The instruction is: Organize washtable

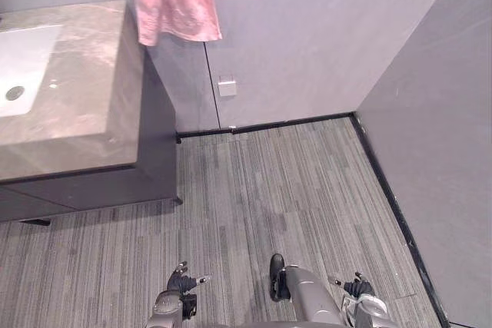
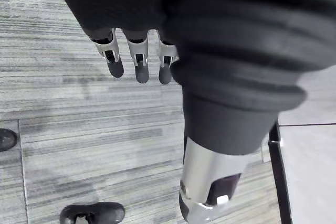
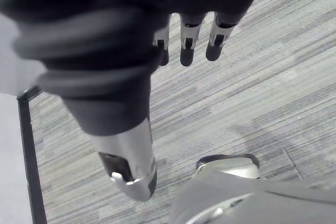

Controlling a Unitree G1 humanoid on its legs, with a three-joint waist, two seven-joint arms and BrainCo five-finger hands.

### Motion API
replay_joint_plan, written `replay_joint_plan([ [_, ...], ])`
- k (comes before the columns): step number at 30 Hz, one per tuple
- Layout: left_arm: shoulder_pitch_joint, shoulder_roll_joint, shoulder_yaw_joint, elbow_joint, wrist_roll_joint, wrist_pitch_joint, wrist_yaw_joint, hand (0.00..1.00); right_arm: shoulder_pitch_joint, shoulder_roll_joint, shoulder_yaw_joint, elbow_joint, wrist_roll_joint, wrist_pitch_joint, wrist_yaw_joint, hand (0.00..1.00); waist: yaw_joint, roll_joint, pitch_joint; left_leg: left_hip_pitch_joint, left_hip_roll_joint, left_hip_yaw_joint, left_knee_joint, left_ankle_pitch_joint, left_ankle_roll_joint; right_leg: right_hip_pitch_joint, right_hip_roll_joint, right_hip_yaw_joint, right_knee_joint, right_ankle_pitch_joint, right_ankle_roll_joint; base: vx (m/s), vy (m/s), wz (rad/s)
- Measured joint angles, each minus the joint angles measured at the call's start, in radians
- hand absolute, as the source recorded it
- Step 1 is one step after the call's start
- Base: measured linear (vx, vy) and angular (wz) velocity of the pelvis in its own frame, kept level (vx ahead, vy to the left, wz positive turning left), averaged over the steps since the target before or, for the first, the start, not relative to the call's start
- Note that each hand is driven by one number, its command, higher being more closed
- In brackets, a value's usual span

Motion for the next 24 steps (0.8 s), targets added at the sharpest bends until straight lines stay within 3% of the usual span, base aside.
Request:
replay_joint_plan([
  [2,0.012,-0.015,-0.003,-0.097,-0.007,-0.009,0.004,0.00,0.001,0.007,0.051,-0.079,0.000,-0.016,-0.019,0.00,0.026,-0.008,0.004,-0.115,0.063,0.064,0.196,-0.022,0.035,0.103,0.012,0.024,-0.055,-0.019,-0.010,0.32,-0.123,-0.20],
  [6,0.033,-0.015,-0.006,-0.170,-0.050,-0.029,0.030,0.00,-0.003,0.007,0.068,-0.151,0.000,-0.039,-0.027,0.00,0.054,-0.009,0.006,-0.280,0.089,0.117,0.190,-0.053,0.084,0.193,0.011,0.068,-0.105,-0.052,0.004,0.24,0.027,-0.30],
  [9,0.049,-0.031,-0.021,-0.170,-0.061,-0.029,0.039,0.00,0.007,0.012,0.056,-0.152,0.000,-0.037,-0.038,0.00,0.054,-0.024,0.016,-0.329,0.016,0.154,-0.061,-0.057,0.082,0.263,-0.042,0.071,-0.139,-0.073,0.033,0.23,0.151,0.04],
  [11,0.057,-0.045,-0.040,-0.169,-0.061,-0.029,0.038,0.00,0.007,0.002,0.055,-0.146,0.000,-0.037,-0.049,0.00,0.055,-0.008,0.006,-0.339,-0.023,0.145,-0.272,-0.012,0.060,0.275,-0.052,0.079,-0.162,-0.084,0.066,0.28,0.256,-0.03],
  [12,0.059,-0.047,-0.043,-0.167,-0.061,-0.029,0.038,0.00,0.004,-0.004,0.057,-0.140,0.000,-0.037,-0.050,0.00,0.057,0.010,0.000,-0.339,-0.028,0.135,-0.328,0.044,0.082,0.278,-0.049,0.086,-0.163,-0.093,0.084,0.31,0.291,-0.28],
  [13,0.059,-0.036,-0.041,-0.156,-0.062,-0.028,0.038,0.00,0.004,0.000,0.062,-0.117,0.001,-0.035,-0.049,0.00,0.067,-0.007,-0.002,-0.319,-0.053,0.149,-0.339,0.086,0.136,0.283,-0.070,0.114,-0.154,-0.112,0.111,0.35,0.277,-0.25],
  [15,0.062,-0.025,-0.040,-0.155,-0.062,-0.028,0.038,0.00,0.022,0.021,0.064,-0.109,0.000,-0.034,-0.047,0.00,0.078,-0.041,-0.013,-0.309,-0.093,0.168,-0.330,0.031,0.150,0.284,-0.114,0.127,-0.132,-0.136,0.146,0.36,0.244,-0.13],
  [18,0.077,-0.019,-0.067,-0.145,-0.060,-0.027,0.037,0.00,0.029,0.030,0.066,-0.110,-0.003,-0.033,-0.043,0.00,0.076,-0.042,-0.012,-0.216,-0.123,0.188,-0.325,-0.036,0.185,0.193,-0.150,0.156,0.204,-0.140,0.208,0.35,0.217,-0.10],
  [19,0.079,-0.008,-0.083,-0.136,-0.060,-0.026,0.036,0.00,0.036,0.038,0.070,-0.110,-0.012,-0.032,-0.042,0.00,0.071,-0.043,-0.012,-0.172,-0.128,0.190,-0.323,-0.063,0.195,0.125,-0.167,0.159,0.394,-0.114,0.257,0.37,0.149,0.14],
  [20,0.077,0.002,-0.092,-0.128,-0.060,-0.024,0.036,0.00,0.042,0.040,0.077,-0.109,-0.017,-0.030,-0.042,0.00,0.064,-0.047,-0.012,-0.133,-0.131,0.186,-0.323,-0.084,0.200,0.071,-0.174,0.156,0.525,-0.115,0.257,0.37,0.119,0.18],
  [22,0.069,0.008,-0.092,-0.118,-0.059,-0.021,0.036,0.00,0.035,0.050,0.081,-0.111,-0.022,-0.030,-0.041,0.00,0.059,-0.050,-0.011,-0.072,-0.132,0.183,-0.353,-0.090,0.201,-0.007,-0.172,0.130,0.624,-0.124,0.238,0.36,0.051,0.13],
  [24,0.066,0.007,-0.074,-0.115,-0.059,-0.021,0.036,0.00,0.023,0.055,0.081,-0.110,-0.022,-0.031,-0.041,0.00,0.052,-0.048,-0.008,-0.007,-0.130,0.177,-0.410,-0.090,0.201,-0.064,-0.164,0.089,0.628,-0.143,0.208,0.35,-0.002,0.06],
])
